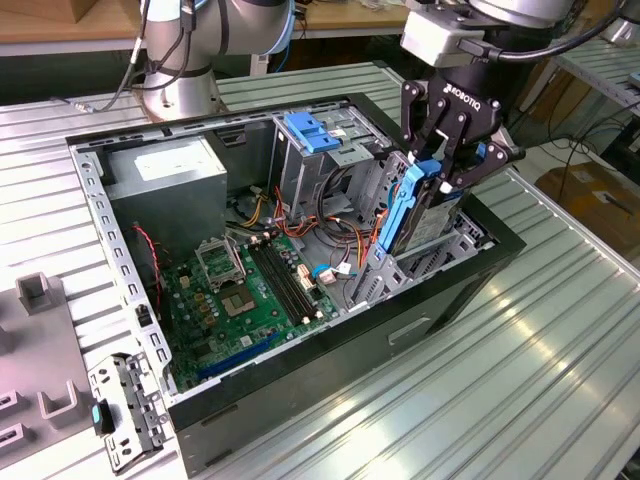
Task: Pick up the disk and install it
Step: 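Insert the disk into the insertion slot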
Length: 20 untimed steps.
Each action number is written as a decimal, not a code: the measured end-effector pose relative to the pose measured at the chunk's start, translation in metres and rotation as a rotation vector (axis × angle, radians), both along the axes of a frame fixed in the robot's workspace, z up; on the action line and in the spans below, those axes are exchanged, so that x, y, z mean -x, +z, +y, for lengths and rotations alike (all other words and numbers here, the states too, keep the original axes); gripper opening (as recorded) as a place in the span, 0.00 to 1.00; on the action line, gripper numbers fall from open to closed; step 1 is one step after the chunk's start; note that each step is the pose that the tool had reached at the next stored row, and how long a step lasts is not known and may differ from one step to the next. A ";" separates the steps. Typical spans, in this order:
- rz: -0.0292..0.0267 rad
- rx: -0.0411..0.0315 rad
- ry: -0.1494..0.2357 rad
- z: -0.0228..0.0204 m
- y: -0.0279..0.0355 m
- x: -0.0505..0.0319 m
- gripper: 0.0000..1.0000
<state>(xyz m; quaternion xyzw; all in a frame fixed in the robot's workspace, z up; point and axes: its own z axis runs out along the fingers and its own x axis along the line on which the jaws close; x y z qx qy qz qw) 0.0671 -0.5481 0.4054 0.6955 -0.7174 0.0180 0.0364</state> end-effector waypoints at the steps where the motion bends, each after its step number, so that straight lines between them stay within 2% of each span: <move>1: 0.0000 0.0000 0.000 -0.0001 -0.0023 0.0000 0.37; 13: -0.0001 0.0000 0.000 -0.0008 -0.0198 0.0000 0.37; 19: -0.0001 0.0001 0.000 -0.0008 -0.0219 -0.0001 0.38; 20: -0.0001 -0.0006 0.000 -0.0008 -0.0233 -0.0001 0.44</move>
